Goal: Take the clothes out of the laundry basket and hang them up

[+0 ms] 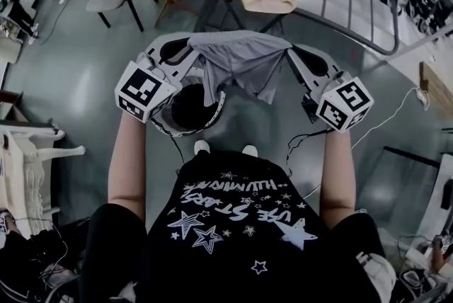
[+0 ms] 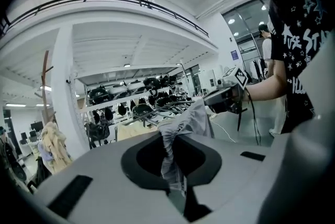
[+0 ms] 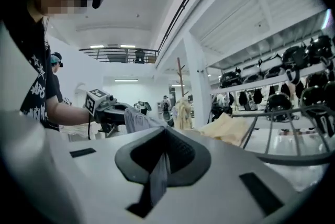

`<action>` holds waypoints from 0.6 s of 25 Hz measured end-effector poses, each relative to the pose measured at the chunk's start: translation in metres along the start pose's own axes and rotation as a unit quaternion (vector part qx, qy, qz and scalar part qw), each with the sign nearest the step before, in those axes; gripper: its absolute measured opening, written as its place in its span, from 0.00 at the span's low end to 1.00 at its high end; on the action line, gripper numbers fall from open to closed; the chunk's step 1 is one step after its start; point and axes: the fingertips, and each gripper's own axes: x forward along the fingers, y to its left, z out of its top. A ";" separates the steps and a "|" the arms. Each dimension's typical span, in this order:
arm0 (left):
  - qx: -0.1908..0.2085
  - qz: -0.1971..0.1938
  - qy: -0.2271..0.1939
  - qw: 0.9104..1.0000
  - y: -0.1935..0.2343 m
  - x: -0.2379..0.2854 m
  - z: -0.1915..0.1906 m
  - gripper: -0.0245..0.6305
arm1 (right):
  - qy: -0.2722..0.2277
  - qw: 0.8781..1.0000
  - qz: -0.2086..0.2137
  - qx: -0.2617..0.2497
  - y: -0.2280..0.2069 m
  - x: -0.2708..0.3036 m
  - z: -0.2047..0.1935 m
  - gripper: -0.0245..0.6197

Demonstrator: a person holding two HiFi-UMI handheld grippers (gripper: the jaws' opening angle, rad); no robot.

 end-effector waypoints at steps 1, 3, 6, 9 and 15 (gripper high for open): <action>0.008 0.001 -0.002 1.000 -0.001 0.012 0.009 0.10 | -0.008 1.000 -0.015 -0.008 -0.009 -0.013 0.011 0.06; 0.027 0.002 -0.004 1.000 -0.005 0.036 0.027 0.10 | -0.023 0.999 -0.043 -0.022 -0.025 -0.040 0.029 0.06; 0.044 -0.006 -0.011 0.999 -0.019 0.072 0.052 0.11 | -0.040 0.996 -0.075 -0.039 -0.048 -0.080 0.050 0.06; 0.049 -0.022 -0.019 0.998 -0.037 0.111 0.075 0.11 | -0.048 0.992 -0.106 -0.050 -0.077 -0.118 0.065 0.06; 0.063 -0.038 -0.014 0.997 -0.069 0.179 0.109 0.12 | -0.057 0.984 -0.158 -0.050 -0.133 -0.178 0.081 0.06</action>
